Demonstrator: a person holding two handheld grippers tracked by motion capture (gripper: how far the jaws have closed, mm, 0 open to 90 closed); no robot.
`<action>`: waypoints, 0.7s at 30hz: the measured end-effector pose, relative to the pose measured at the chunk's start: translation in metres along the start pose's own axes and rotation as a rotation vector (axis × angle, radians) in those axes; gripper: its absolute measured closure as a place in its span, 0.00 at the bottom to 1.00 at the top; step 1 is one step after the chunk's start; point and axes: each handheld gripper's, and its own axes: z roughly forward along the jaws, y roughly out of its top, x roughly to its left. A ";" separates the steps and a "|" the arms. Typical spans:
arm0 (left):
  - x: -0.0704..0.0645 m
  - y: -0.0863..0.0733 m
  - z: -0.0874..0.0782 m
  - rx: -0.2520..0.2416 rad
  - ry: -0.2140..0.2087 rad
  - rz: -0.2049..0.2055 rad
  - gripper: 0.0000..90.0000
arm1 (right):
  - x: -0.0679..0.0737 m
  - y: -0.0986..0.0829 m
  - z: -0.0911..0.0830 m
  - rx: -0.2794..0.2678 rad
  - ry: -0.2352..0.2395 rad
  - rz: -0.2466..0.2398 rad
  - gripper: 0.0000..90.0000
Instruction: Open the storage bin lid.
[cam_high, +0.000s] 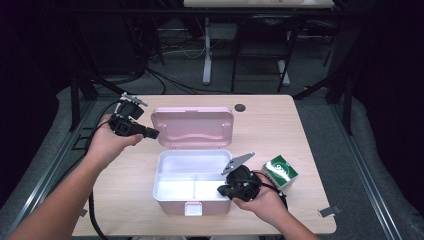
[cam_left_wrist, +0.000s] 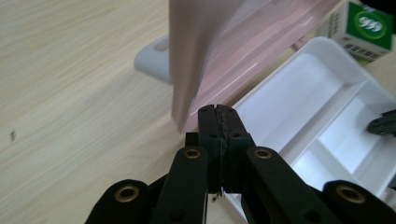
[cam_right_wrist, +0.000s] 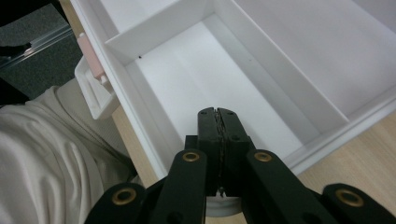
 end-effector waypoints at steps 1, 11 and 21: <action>0.001 -0.001 0.000 0.010 0.008 0.002 0.99 | 0.000 0.000 0.000 0.000 0.000 0.002 1.00; 0.004 -0.010 0.002 0.079 0.057 0.017 0.98 | 0.000 0.000 0.000 -0.005 0.002 0.001 1.00; 0.015 -0.030 0.002 0.114 0.073 -0.001 0.98 | 0.002 -0.001 0.001 -0.010 -0.009 -0.004 1.00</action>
